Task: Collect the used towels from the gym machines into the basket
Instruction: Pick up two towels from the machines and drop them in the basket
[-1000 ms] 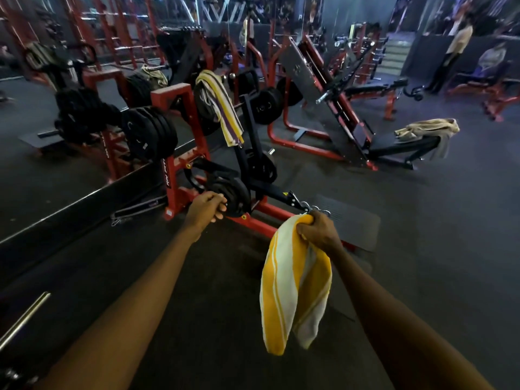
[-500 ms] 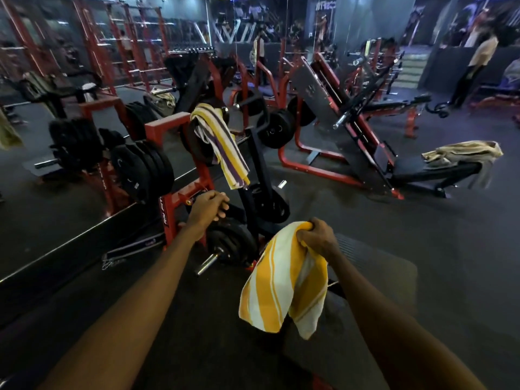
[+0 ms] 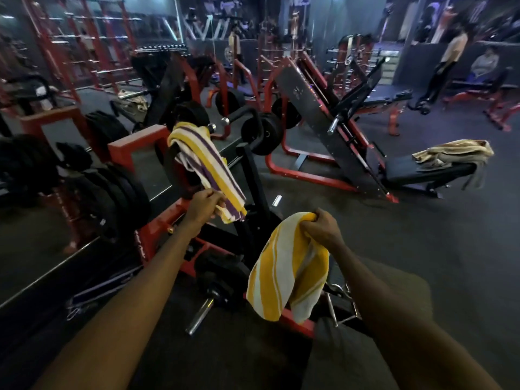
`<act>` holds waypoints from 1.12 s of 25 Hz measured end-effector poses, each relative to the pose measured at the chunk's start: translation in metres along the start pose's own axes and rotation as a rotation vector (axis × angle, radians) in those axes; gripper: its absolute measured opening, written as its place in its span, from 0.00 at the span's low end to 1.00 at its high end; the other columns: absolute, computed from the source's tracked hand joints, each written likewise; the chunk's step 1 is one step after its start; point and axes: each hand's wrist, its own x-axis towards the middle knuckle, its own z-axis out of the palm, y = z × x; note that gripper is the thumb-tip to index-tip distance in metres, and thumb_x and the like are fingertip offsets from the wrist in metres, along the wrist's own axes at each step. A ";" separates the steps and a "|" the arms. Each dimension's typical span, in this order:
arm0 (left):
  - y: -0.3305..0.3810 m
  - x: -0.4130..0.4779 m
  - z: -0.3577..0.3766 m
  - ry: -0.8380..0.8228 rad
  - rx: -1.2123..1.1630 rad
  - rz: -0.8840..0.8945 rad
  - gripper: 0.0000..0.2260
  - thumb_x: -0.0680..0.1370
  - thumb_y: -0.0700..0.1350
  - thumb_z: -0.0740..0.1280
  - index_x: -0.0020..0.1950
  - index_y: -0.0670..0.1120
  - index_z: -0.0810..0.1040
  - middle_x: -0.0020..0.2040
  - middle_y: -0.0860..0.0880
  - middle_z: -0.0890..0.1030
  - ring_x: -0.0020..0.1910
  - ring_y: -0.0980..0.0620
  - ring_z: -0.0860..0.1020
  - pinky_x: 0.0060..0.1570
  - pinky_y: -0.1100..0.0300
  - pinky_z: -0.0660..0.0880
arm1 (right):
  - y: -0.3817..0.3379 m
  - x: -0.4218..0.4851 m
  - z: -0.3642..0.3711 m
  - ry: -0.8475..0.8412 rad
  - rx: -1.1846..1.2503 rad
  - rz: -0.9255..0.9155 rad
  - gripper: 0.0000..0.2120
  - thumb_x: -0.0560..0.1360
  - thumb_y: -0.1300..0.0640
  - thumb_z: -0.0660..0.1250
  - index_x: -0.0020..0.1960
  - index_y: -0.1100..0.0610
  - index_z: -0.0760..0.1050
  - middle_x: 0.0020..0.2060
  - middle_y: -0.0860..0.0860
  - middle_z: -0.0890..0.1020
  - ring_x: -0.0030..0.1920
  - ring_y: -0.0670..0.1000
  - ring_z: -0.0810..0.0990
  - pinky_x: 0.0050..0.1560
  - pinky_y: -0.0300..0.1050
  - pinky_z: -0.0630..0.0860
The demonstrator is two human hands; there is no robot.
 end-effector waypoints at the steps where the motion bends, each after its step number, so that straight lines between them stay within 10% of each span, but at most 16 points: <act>1: 0.001 0.021 -0.004 -0.007 -0.018 0.006 0.10 0.81 0.43 0.62 0.42 0.45 0.80 0.37 0.46 0.81 0.26 0.54 0.76 0.24 0.65 0.67 | -0.006 0.017 0.002 0.014 -0.001 -0.004 0.15 0.61 0.49 0.66 0.43 0.57 0.75 0.42 0.53 0.80 0.44 0.55 0.79 0.39 0.46 0.73; 8: 0.020 0.145 -0.010 0.018 0.174 0.144 0.05 0.79 0.43 0.66 0.45 0.46 0.81 0.41 0.48 0.82 0.39 0.50 0.79 0.39 0.56 0.73 | -0.023 0.126 0.012 0.051 0.030 0.014 0.11 0.66 0.51 0.70 0.45 0.55 0.77 0.42 0.52 0.81 0.44 0.53 0.81 0.43 0.52 0.81; 12: 0.020 0.206 -0.010 -0.057 1.087 0.478 0.24 0.72 0.42 0.69 0.69 0.50 0.75 0.69 0.40 0.71 0.71 0.38 0.66 0.69 0.46 0.60 | -0.027 0.172 0.023 0.034 0.015 -0.019 0.11 0.66 0.52 0.70 0.44 0.54 0.73 0.44 0.50 0.79 0.44 0.51 0.79 0.40 0.45 0.74; 16: 0.019 0.241 -0.019 -0.224 1.889 0.276 0.41 0.74 0.60 0.67 0.81 0.51 0.52 0.81 0.37 0.48 0.79 0.35 0.42 0.74 0.35 0.38 | -0.026 0.194 0.026 0.039 0.007 0.004 0.12 0.63 0.50 0.69 0.44 0.54 0.75 0.43 0.52 0.79 0.45 0.53 0.80 0.43 0.54 0.81; 21: 0.009 0.255 -0.008 -0.141 1.932 0.399 0.15 0.79 0.49 0.59 0.61 0.51 0.80 0.62 0.47 0.81 0.68 0.45 0.72 0.74 0.43 0.52 | -0.017 0.200 0.024 0.137 0.020 0.099 0.12 0.63 0.51 0.68 0.42 0.55 0.74 0.41 0.53 0.79 0.42 0.54 0.80 0.43 0.57 0.81; 28: 0.076 0.242 0.067 -0.245 1.446 0.481 0.20 0.73 0.52 0.67 0.62 0.44 0.77 0.61 0.41 0.80 0.60 0.40 0.80 0.59 0.50 0.72 | 0.001 0.172 0.014 0.265 0.013 0.202 0.12 0.63 0.53 0.70 0.42 0.59 0.75 0.40 0.54 0.79 0.41 0.55 0.79 0.40 0.56 0.79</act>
